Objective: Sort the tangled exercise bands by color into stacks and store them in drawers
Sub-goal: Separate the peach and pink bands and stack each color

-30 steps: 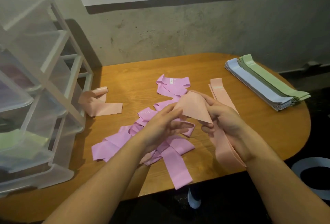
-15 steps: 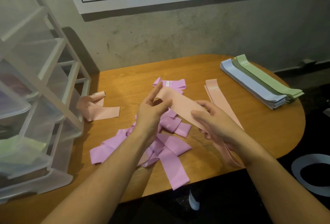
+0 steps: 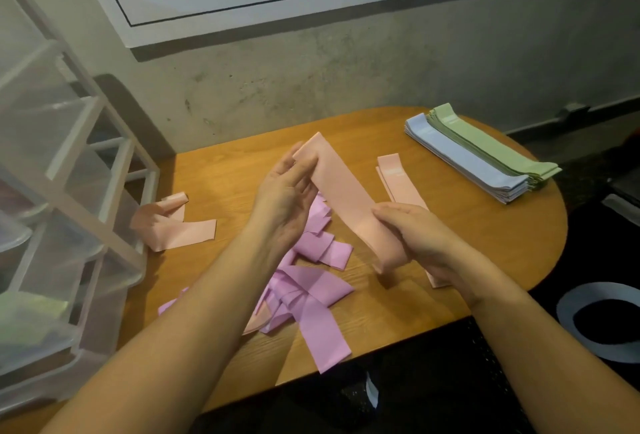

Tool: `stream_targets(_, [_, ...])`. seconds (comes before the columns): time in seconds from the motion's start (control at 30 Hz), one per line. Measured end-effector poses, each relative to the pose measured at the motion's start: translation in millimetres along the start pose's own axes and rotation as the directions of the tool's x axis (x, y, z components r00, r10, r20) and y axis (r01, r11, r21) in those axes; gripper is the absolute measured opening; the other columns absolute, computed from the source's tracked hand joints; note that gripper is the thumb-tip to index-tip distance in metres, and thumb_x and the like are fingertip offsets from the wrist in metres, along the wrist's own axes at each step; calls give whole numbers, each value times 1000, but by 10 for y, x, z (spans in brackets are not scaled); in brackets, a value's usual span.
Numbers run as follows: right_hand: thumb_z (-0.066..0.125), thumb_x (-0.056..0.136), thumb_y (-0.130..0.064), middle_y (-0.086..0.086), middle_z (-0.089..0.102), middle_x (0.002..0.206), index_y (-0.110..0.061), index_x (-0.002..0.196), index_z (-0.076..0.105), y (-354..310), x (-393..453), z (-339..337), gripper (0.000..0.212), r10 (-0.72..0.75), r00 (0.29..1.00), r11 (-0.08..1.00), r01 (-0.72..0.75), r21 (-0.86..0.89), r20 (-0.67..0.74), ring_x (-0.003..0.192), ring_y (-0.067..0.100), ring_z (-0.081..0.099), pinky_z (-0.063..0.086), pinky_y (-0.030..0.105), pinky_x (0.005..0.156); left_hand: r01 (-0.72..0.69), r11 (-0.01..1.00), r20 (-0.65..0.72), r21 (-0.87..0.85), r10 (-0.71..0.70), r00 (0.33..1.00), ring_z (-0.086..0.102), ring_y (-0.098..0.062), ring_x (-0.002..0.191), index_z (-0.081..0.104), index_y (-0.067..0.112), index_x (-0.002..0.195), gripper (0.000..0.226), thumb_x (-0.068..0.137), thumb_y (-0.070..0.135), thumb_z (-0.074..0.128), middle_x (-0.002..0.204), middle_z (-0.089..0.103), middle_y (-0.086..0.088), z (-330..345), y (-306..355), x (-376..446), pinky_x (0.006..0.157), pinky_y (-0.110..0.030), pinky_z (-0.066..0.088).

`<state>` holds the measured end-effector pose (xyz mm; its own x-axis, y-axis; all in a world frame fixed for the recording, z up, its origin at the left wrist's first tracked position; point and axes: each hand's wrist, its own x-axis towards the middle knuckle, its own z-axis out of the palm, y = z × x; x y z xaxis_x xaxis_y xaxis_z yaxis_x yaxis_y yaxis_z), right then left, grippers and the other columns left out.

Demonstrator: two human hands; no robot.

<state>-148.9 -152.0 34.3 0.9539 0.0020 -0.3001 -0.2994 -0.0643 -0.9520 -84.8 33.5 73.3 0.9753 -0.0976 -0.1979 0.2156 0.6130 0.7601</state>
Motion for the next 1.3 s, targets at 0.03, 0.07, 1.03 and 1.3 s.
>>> stream_targets(0.03, [53, 102, -33, 3, 76, 103, -21, 100, 75, -2, -9, -19, 25, -10, 1000, 1000, 10, -10, 9, 93, 19, 66, 48, 38, 84, 13, 1000, 4, 4, -13, 1000, 73, -13, 87, 58, 7, 133, 40, 94, 1, 63, 108, 73, -9, 40, -12, 22, 73, -22, 59])
stream_targets(0.07, [54, 101, -36, 2, 75, 103, -23, 100, 75, -3, -20, -40, 25, -18, 1000, 1000, 18, -16, 18, 94, 19, 66, 48, 40, 86, 13, 1000, 6, 28, -14, 1000, 72, -12, 86, 62, 7, 129, 36, 94, 2, 64, 103, 74, -7, 90, -16, 36, 74, -22, 59])
stream_targets(1.03, [55, 95, -29, -5, 69, 95, -24, 97, 64, 367, -113, -956, 10, -88, 962, 963, 15, -270, -260, 88, 15, 65, 53, 38, 76, 0, 914, 8, 406, -4, 1000, 69, -23, 85, 61, 11, 110, 10, 100, 10, 61, 105, 70, -18, 937, -799, 975, 83, -35, 61])
stream_targets(1.3, [55, 93, -25, -1, 57, 81, -21, 92, 52, 474, -48, -1157, 5, -25, 947, 974, -50, -220, -321, 73, 17, 55, 43, 34, 62, 42, 860, -66, 509, -9, 998, 68, -22, 79, 64, 15, 105, 7, 99, 13, 63, 100, 70, -14, 996, -1016, 1205, 78, -34, 63])
